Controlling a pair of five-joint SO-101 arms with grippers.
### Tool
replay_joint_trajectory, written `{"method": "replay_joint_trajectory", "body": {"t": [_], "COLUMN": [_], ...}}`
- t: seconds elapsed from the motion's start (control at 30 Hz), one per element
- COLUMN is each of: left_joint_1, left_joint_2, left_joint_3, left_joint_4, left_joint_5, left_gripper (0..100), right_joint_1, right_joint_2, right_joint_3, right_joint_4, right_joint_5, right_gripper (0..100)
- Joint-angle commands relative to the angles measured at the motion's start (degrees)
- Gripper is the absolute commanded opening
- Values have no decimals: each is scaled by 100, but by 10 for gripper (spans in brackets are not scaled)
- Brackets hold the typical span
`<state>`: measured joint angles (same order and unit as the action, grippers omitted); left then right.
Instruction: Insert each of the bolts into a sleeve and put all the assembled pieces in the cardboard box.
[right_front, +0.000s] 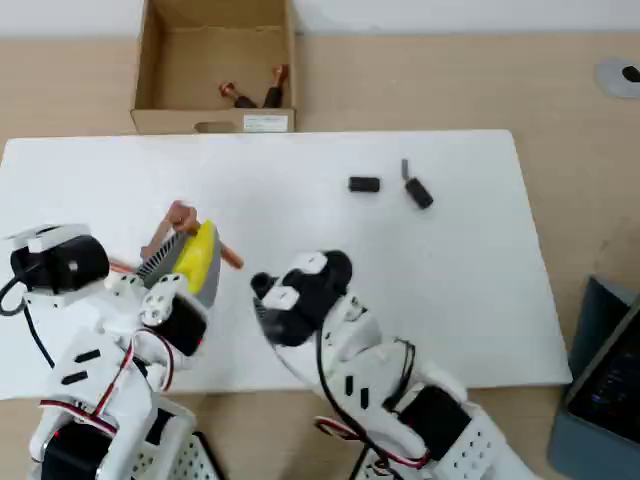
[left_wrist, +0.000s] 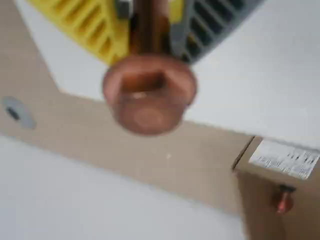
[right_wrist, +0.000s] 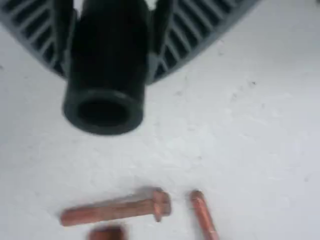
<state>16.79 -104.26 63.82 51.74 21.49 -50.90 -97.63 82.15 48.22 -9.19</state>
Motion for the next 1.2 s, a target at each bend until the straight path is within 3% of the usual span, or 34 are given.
{"method": "replay_joint_trajectory", "body": {"t": [0.0, 0.23, 0.47, 1.17], "left_joint_1": [70, 79, 712, 695], "left_joint_2": [-22, -22, -22, -22], "left_joint_3": [-18, -9, 0, 9], "left_joint_4": [-246, -220, 149, 598], "left_joint_5": [53, 44, 18, -316], "left_gripper": [2, 1, 1, 0], "right_joint_1": [-75, -57, -57, -40], "right_joint_2": [-66, -66, -66, -66], "right_joint_3": [-13, -13, -40, -277], "right_joint_4": [-158, -158, -158, -281], "right_joint_5": [35, 114, 457, 818], "right_gripper": [9, 9, 9, 9]}}
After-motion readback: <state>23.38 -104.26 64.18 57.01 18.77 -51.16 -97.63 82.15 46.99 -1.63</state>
